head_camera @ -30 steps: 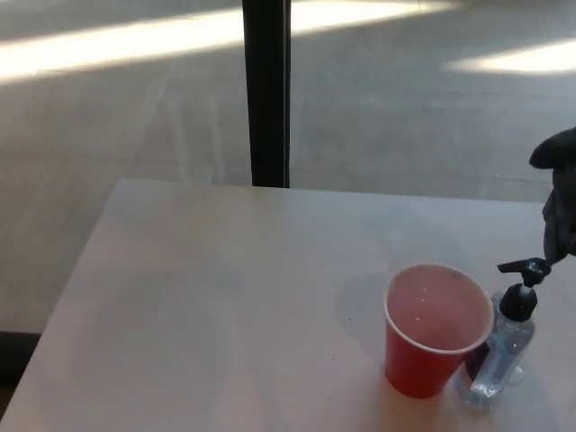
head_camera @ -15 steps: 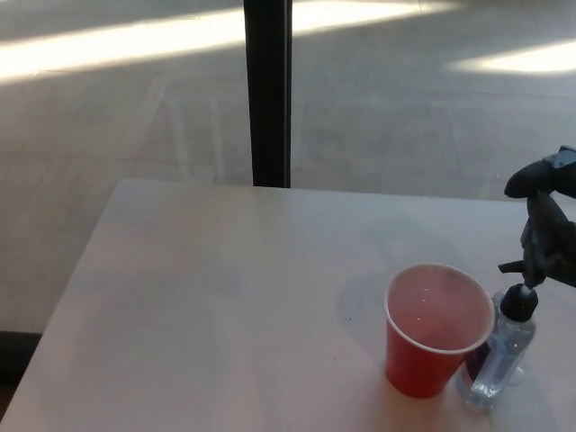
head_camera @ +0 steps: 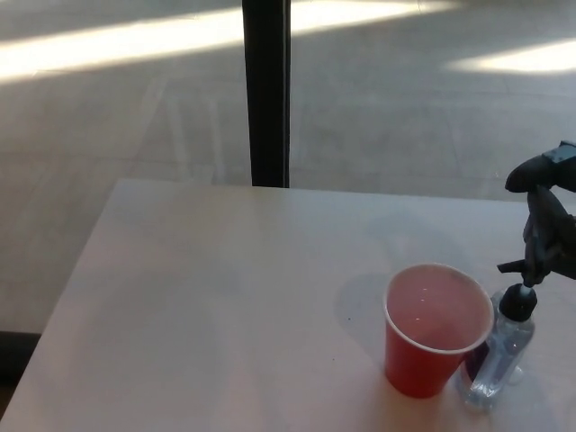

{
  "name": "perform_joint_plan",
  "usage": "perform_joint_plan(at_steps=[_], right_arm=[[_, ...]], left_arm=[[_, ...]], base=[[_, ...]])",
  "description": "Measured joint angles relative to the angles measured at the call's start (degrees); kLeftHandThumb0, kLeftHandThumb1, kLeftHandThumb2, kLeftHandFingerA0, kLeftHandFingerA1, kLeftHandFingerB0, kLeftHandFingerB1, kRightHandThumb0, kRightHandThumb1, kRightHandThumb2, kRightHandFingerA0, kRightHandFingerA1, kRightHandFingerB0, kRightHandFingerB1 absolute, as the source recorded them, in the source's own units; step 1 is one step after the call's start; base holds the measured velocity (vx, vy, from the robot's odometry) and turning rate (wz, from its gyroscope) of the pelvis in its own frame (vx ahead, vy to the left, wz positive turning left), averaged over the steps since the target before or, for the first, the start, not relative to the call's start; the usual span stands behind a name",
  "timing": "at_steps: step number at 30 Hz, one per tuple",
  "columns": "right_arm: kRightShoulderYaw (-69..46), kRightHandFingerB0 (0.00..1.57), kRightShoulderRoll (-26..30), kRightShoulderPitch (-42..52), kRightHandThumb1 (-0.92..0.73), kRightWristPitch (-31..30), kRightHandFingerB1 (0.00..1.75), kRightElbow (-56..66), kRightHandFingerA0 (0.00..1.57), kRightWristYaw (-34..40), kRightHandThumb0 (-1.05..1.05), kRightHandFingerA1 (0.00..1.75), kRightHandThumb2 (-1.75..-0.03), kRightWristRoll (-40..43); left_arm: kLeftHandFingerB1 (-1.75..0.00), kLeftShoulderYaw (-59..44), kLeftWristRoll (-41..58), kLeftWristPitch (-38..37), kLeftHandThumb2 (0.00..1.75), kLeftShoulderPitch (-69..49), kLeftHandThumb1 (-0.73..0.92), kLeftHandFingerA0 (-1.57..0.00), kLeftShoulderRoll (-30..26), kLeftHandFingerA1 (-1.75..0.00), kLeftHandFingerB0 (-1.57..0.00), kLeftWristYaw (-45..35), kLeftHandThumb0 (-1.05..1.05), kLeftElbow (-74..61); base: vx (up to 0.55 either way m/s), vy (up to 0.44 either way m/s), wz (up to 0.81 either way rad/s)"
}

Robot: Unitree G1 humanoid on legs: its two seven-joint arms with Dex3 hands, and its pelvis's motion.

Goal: The robot uses its right hand fist to press the hand soap kept in the middle of the table to get liquid hand soap out

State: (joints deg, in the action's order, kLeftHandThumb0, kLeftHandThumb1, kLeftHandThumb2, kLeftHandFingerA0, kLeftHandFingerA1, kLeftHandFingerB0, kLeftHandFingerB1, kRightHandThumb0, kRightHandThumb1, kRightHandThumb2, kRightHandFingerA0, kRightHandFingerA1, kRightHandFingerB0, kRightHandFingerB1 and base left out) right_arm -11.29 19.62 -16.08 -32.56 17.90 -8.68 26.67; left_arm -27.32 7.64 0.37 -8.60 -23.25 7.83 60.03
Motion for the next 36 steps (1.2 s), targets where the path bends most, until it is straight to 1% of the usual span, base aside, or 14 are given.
perform_joint_plan(at_steps=[7, 8, 9, 10, 11, 16, 19, 22, 24, 25, 30, 32, 34, 36], right_arm=[[1.39, 0.74, -0.36, 0.78, -0.66, 1.21, 1.46, 0.29, 1.00, -1.08, -0.25, 1.75, -1.03, -0.46], [1.58, 0.63, -0.45, 0.91, -0.66, 1.42, 1.65, 0.41, 1.00, -1.18, -0.25, 1.75, -0.99, -0.55], [1.86, 0.64, -0.55, 1.13, -0.66, 1.84, 1.63, 0.48, 1.02, -1.35, -0.25, 1.75, -0.99, -0.70], [1.96, 0.64, -0.62, 1.34, -0.66, 2.32, 1.63, 0.48, 1.02, -1.53, -0.25, 1.75, -0.99, -0.83], [1.95, 0.73, -0.64, 1.45, -0.65, 2.56, 1.48, 0.48, 1.00, -1.64, -0.26, 1.75, -1.02, -0.89], [1.88, 0.74, -0.64, 2.15, -0.63, 3.85, 1.44, 0.48, 1.00, -2.02, -0.25, 1.75, -1.03, -1.49], [1.69, 0.74, -0.64, 2.70, -0.64, 4.78, 1.43, 0.33, 1.00, -2.05, -0.25, 1.75, -1.02, -1.82], [1.51, 0.61, -0.65, 3.05, -0.68, 5.51, 1.61, 0.10, 0.99, -2.16, -0.26, 1.75, -0.93, -1.82], [1.50, 0.61, -0.73, 3.45, -0.68, 5.86, 1.60, 0.18, 0.98, -2.17, -0.23, 1.75, -0.94, -1.84], [1.55, 0.69, -0.92, 3.89, -0.68, 6.15, 1.44, 0.47, 0.95, -2.11, -0.23, 1.75, -0.97, -1.88], [1.96, 0.66, -1.81, 5.47, -0.72, 7.97, 1.50, 0.82, 0.97, -2.04, -0.23, 1.75, -0.89, -1.96], [2.20, 0.78, -2.36, 6.02, -0.70, 8.45, 1.35, 1.00, 0.97, -1.70, -0.25, 1.75, -0.87, -2.08], [2.39, 0.78, -3.62, 6.54, -0.70, 9.01, 1.34, 0.98, 0.98, -1.09, -0.26, 1.75, -0.88, -2.23], [2.64, 0.66, -4.23, 6.93, -0.70, 9.64, 1.48, 0.99, 0.98, -0.69, -0.24, 1.75, -0.89, -2.46]], left_arm=[[-0.83, -0.03, 0.04, -0.01, 1.00, -0.07, 0.52, -0.79, 0.00, -0.99, -0.58, -0.01, -0.32, 0.28], [-0.85, -0.03, 0.04, -0.01, 0.98, -0.08, 0.54, -0.78, 0.00, -1.00, -0.59, -0.01, -0.32, 0.29], [-0.81, -0.03, 0.04, -0.01, 1.09, -0.02, 0.49, -0.85, 0.00, -0.95, -0.62, -0.01, -0.32, 0.37], [-0.81, -0.02, 0.04, -0.01, 1.09, 0.06, 0.49, -0.85, 0.00, -0.95, -0.62, -0.01, -0.32, 0.44], [-0.82, 0.00, 0.04, -0.01, 1.09, 0.10, 0.49, -0.85, 0.00, -0.95, -0.63, -0.01, -0.32, 0.43], [-0.81, 0.16, 0.04, -0.01, 1.09, 0.04, 0.50, -0.84, 0.00, -0.94, -0.61, -0.01, -0.32, -0.10], [-0.81, 0.23, 0.04, 0.00, 1.09, 0.20, 0.50, -0.84, 0.00, -0.95, -0.61, -0.01, -0.32, -0.23], [-0.81, 0.25, 0.04, -0.01, 1.09, 0.28, 0.49, -0.87, 0.00, -0.96, -0.63, 0.00, -0.34, -0.19], [-0.81, 0.43, 0.01, -0.01, 1.10, 0.21, 0.50, -0.83, 0.00, -0.94, -0.62, -0.01, -0.34, -0.20], [-0.82, 0.58, 0.01, -0.01, 1.10, 0.10, 0.49, -0.85, 0.00, -0.95, -0.63, -0.01, -0.35, -0.30], [-0.82, 0.66, 0.04, -0.01, 1.09, -0.04, 0.49, -0.86, 0.00, -0.96, -0.63, -0.02, -0.35, -0.70], [-0.82, 0.73, 0.04, -0.01, 1.09, -0.03, 0.49, -0.88, 0.00, -0.97, -0.63, -0.01, -0.34, -0.73], [-0.82, 0.73, 0.05, -0.01, 1.09, 0.01, 0.49, -0.87, 0.01, -0.97, -0.63, -0.01, -0.34, -0.66], [-0.82, 0.76, 0.06, -0.01, 1.09, 0.21, 0.50, -0.91, 0.01, -0.99, -0.64, -0.01, -0.35, -0.61]], base=[[0.00, 0.000, 0.00], [0.00, 0.000, 0.00], [0.00, 0.000, 0.00], [0.00, 0.000, 0.00], [0.00, 0.000, 0.00], [0.00, 0.000, 0.00], [0.00, 0.000, 0.00], [0.00, 0.000, 0.00], [0.00, 0.000, 0.00], [0.00, 0.000, 0.00], [0.00, 0.000, 0.00], [0.00, 0.000, 0.00], [0.00, 0.000, 0.00], [0.00, 0.000, 0.00]])
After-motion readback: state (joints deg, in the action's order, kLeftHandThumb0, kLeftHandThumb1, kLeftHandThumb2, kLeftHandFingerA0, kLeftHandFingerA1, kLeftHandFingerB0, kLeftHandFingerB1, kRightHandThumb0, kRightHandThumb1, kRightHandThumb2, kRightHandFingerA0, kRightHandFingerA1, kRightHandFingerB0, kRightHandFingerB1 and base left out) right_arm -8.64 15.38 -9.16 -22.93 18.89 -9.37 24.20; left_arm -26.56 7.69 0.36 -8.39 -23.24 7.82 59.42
